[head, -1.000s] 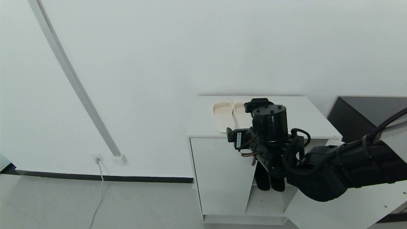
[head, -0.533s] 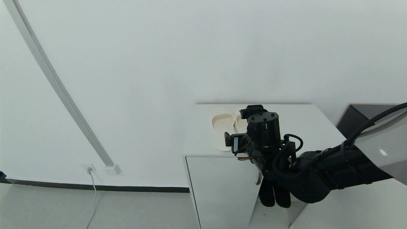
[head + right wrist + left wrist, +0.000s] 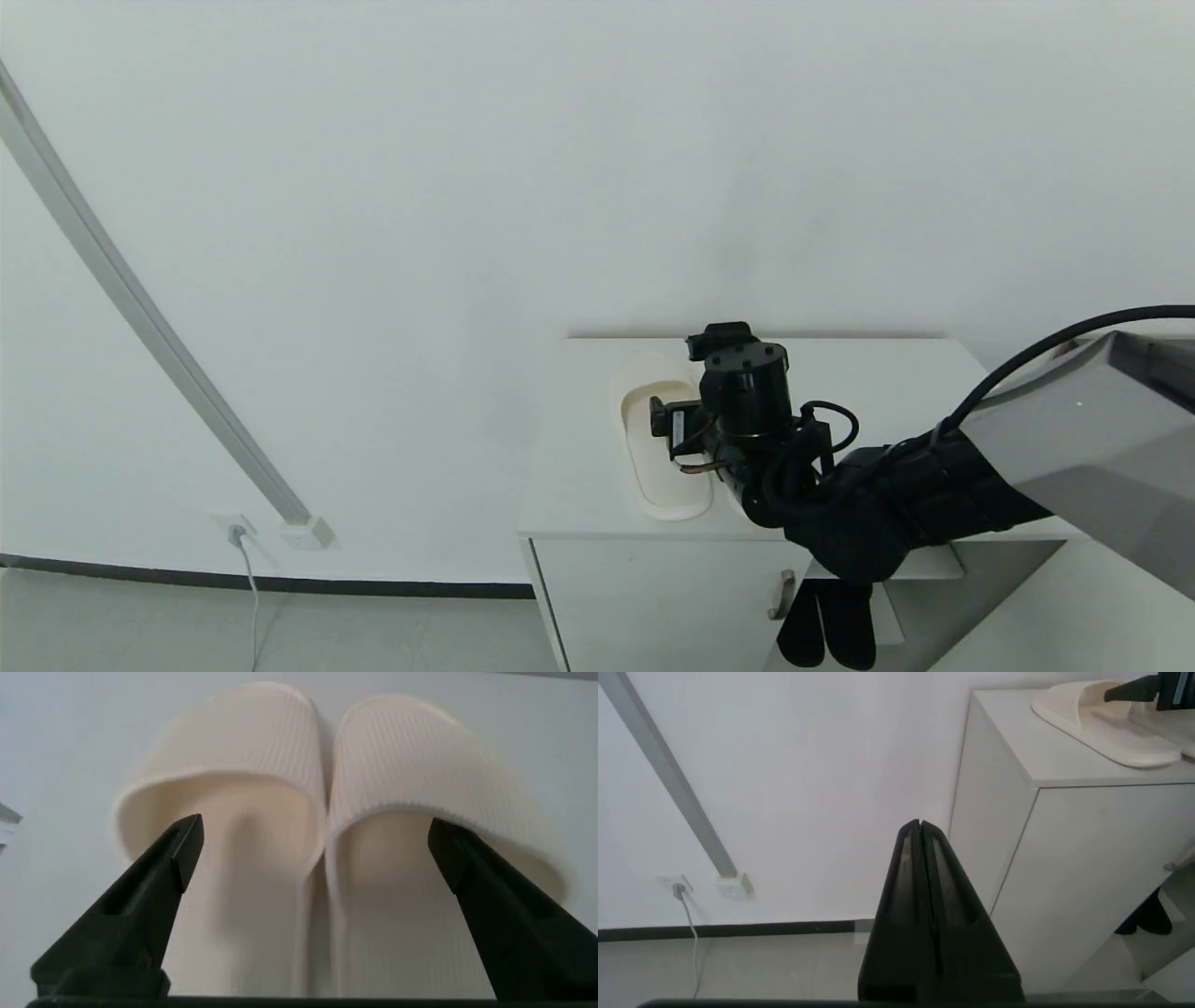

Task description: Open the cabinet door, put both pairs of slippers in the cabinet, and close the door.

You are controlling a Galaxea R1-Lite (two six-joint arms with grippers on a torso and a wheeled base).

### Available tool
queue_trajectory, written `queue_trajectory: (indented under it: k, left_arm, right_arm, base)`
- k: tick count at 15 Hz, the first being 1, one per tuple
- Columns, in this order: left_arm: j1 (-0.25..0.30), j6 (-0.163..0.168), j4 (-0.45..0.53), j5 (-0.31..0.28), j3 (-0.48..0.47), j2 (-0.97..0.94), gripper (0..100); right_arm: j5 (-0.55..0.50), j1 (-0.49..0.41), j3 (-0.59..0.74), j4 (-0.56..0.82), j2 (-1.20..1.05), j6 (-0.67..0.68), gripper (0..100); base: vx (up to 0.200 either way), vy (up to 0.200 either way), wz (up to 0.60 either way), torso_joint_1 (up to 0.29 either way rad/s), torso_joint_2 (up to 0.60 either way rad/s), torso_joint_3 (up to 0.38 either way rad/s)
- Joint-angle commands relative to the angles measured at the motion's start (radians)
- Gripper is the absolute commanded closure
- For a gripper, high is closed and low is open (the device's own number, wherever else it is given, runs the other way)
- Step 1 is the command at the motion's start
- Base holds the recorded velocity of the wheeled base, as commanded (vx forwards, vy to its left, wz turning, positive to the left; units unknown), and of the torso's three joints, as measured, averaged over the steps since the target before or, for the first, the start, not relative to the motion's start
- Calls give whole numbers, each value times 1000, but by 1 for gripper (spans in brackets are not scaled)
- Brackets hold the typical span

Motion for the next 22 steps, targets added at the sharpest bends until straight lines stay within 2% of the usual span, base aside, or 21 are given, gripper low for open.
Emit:
queue_trajectory:
  k: [1,8,12,16,17,22]
  left_arm:
    - [0,0,0,0,0,1,100]
    - [0,0,0,0,0,1,100]
    - [0,0,0,0,0,1,100]
    - [0,0,0,0,0,1,100]
    - [0,0,0,0,0,1,100]
    - [0,0,0,0,0,1,100]
  right_arm:
    - [1,-6,-24,0,42,0,0]
    - [8,-22,-60,-10,76,-2,0]
    - [10,-49,-66,-141,128,-85,0]
    - [27,-57,-66,-158,133,-91,0]
    - [27,-57,-66,-158,133,-91,100]
    - [27,-57,-66,-158,133,-91,100]
  base:
    - [0,0,0,0,0,0]
    - [0,0,0,0,0,0]
    - [0,0,0,0,0,0]
    - [0,0,0,0,0,0]
    - [0,0,0,0,0,0]
    - [0,0,0,0,0,0]
